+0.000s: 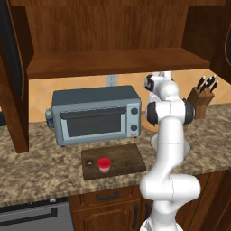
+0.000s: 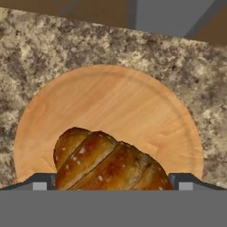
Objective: From the different types of pastries on the counter, select a croissant and place it on the cutting board. Then retrieve a jar of jam from the cabinet and place it alongside the croissant on the cutting board.
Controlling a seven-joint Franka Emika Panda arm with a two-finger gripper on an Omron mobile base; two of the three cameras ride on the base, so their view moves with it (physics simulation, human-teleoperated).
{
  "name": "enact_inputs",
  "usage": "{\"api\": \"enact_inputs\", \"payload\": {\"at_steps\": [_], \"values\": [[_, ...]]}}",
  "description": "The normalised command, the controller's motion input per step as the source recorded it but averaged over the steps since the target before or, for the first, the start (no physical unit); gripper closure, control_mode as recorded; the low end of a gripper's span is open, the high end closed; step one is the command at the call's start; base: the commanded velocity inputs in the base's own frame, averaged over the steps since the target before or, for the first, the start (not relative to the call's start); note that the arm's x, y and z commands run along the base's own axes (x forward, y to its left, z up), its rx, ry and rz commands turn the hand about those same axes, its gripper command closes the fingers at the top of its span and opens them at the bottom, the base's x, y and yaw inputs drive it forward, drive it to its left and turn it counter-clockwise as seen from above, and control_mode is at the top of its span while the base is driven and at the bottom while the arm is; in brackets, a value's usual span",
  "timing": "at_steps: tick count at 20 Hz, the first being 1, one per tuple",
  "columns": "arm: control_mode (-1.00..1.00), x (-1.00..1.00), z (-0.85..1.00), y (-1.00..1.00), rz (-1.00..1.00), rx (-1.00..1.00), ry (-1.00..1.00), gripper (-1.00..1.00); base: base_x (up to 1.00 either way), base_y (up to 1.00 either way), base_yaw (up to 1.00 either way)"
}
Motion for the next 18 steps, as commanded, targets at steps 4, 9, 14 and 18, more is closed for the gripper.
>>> {"api": "enact_inputs", "payload": {"at_steps": [4,9,14,18], "values": [[-1.00,-0.12,0.18,0.04,0.00,0.00,0.00,1.00,0.00,0.00,0.00],[-1.00,-0.96,0.01,0.32,0.00,0.00,-0.05,1.00,0.00,0.00,0.00],[-1.00,-1.00,0.00,0.86,-0.03,-0.03,-0.10,1.00,0.00,0.00,0.00],[-1.00,-0.92,-0.02,0.88,-0.03,-0.08,-0.17,1.00,0.00,0.00,0.00]]}}
